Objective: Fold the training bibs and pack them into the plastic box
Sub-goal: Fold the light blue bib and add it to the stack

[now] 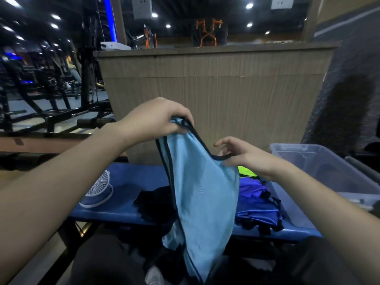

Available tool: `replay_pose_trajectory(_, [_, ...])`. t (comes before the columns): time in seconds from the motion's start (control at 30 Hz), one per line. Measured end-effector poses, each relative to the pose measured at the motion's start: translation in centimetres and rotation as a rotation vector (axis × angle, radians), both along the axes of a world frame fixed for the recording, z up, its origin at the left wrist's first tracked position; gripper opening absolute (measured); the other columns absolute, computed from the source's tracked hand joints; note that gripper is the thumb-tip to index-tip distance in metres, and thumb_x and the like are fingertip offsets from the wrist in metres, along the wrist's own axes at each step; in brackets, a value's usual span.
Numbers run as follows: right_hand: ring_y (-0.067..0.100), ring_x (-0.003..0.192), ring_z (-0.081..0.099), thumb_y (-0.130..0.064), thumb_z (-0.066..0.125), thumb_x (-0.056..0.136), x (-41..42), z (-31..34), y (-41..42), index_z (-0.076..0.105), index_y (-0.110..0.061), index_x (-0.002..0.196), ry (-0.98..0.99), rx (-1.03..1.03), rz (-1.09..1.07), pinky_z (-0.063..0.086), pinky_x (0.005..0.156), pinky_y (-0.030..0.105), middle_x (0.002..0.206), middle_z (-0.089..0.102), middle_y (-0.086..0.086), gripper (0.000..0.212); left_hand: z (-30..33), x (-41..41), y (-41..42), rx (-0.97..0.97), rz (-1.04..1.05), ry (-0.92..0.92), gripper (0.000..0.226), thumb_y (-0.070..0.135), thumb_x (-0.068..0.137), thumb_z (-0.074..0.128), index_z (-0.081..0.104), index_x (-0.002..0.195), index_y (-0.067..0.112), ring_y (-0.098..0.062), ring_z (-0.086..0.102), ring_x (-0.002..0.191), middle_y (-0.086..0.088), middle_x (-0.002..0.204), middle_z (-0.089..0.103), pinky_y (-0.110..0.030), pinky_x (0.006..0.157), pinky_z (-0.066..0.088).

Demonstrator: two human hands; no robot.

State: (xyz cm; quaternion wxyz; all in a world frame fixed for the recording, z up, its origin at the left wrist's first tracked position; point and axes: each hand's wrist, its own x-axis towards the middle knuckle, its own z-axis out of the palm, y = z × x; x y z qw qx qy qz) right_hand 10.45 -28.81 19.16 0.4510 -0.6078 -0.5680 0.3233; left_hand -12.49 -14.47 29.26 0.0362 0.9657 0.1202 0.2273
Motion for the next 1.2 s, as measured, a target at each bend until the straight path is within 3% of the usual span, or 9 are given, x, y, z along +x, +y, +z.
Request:
replay_pose_trajectory(0.17, [0.001,0.1,0.065,-0.027,0.076,0.086,-4.0,1.6,0.5,0.06,-0.018,0.122,-0.036,0.099,0.082,0.048,0.082,0.016,0.108,0.069,-0.014,0.041,-0.1,1.5,-1.3,-0.117,-0.073,0.037,0.041,0.021,0.076,0.084,0.068,0.11,0.038,0.013,0.058,0.104,0.024,0.103,0.069,-0.007,0.085,0.042])
replay_pose_trajectory(0.27, [-0.006,0.077,0.061,-0.018,0.077,0.087,-5.7,2.4,1.2,0.067,-0.021,0.102,-0.061,0.246,0.022,0.046,0.071,0.014,0.078,0.067,-0.022,0.018,-0.4,1.6,-2.0,-0.202,-0.118,0.065,0.045,0.017,0.075,0.084,0.065,0.111,0.036,0.003,0.064,0.103,0.019,0.103,0.071,-0.019,0.089,0.049])
replay_pose_trajectory(0.37, [0.002,0.081,0.065,-0.008,0.076,0.086,-6.2,2.3,1.3,0.07,-0.016,0.102,-0.009,0.287,0.018,0.05,0.075,0.021,0.084,0.071,-0.013,0.02,-0.7,1.1,-1.9,-0.254,-0.132,0.053,0.041,0.02,0.075,0.084,0.063,0.108,0.036,-0.007,0.066,0.094,0.017,0.105,0.068,-0.032,0.085,0.053])
replay_pose_trajectory(0.53, [0.015,0.088,0.067,-0.004,0.066,0.093,-6.0,1.7,1.0,0.068,0.0,0.111,0.106,0.349,-0.026,0.052,0.082,0.033,0.098,0.074,0.012,0.019,-1.8,-0.3,-0.2,-0.422,-0.092,0.012,0.03,0.028,0.081,0.081,0.06,0.102,0.026,-0.007,0.067,0.086,0.01,0.098,0.07,-0.029,0.077,0.053])
replay_pose_trajectory(0.67, [0.022,0.092,0.066,-0.013,0.06,0.099,-6.0,1.8,1.1,0.068,-0.002,0.115,0.184,0.379,-0.043,0.051,0.085,0.039,0.108,0.071,0.022,0.021,-3.2,-0.7,0.5,-0.626,-0.141,-0.135,0.026,0.013,0.089,0.074,0.05,0.097,0.008,-0.012,0.051,0.064,-0.001,0.076,0.06,-0.022,0.057,0.043])
replay_pose_trajectory(0.9, [0.023,0.076,0.04,-0.024,0.064,0.096,-5.9,2.1,1.5,0.052,0.003,0.083,0.197,0.518,-0.119,0.03,0.072,0.043,0.079,0.044,0.01,0.033,-4.2,-0.2,0.1,-0.637,-0.256,-0.215,0.02,-0.009,0.09,0.063,0.05,0.096,0.005,-0.007,0.052,0.079,0.002,0.086,0.056,-0.019,0.071,0.043])
replay_pose_trajectory(1.0, [0.019,0.081,0.051,-0.012,0.069,0.09,-5.4,2.3,1.4,0.064,-0.014,0.083,0.147,0.55,-0.145,0.039,0.079,0.038,0.082,0.057,0.002,0.009,-4.7,-0.4,0.2,-0.699,-0.243,-0.246,0.023,-0.012,0.087,0.064,0.056,0.098,0.008,-0.008,0.053,0.081,0.004,0.088,0.059,-0.026,0.074,0.043])
replay_pose_trajectory(1.1, [0.018,0.081,0.053,-0.006,0.072,0.081,-5.4,2.3,1.6,0.066,-0.021,0.084,0.122,0.538,-0.128,0.04,0.077,0.035,0.083,0.061,0.001,0.015,-5.2,-0.5,0.3,-0.767,-0.263,-0.258,0.03,-0.008,0.078,0.067,0.06,0.099,0.012,-0.018,0.052,0.088,-0.001,0.094,0.061,-0.041,0.079,0.04])
replay_pose_trajectory(1.2, [0.017,0.077,0.051,0.001,0.07,0.082,-5.6,2.2,1.7,0.065,-0.02,0.085,0.15,0.521,-0.088,0.04,0.072,0.031,0.079,0.06,-0.002,0.022,-5.5,-0.6,0.2,-0.855,-0.291,-0.283,0.034,0.0,0.074,0.074,0.059,0.102,0.014,-0.013,0.059,0.093,0.002,0.097,0.063,-0.029,0.083,0.049])
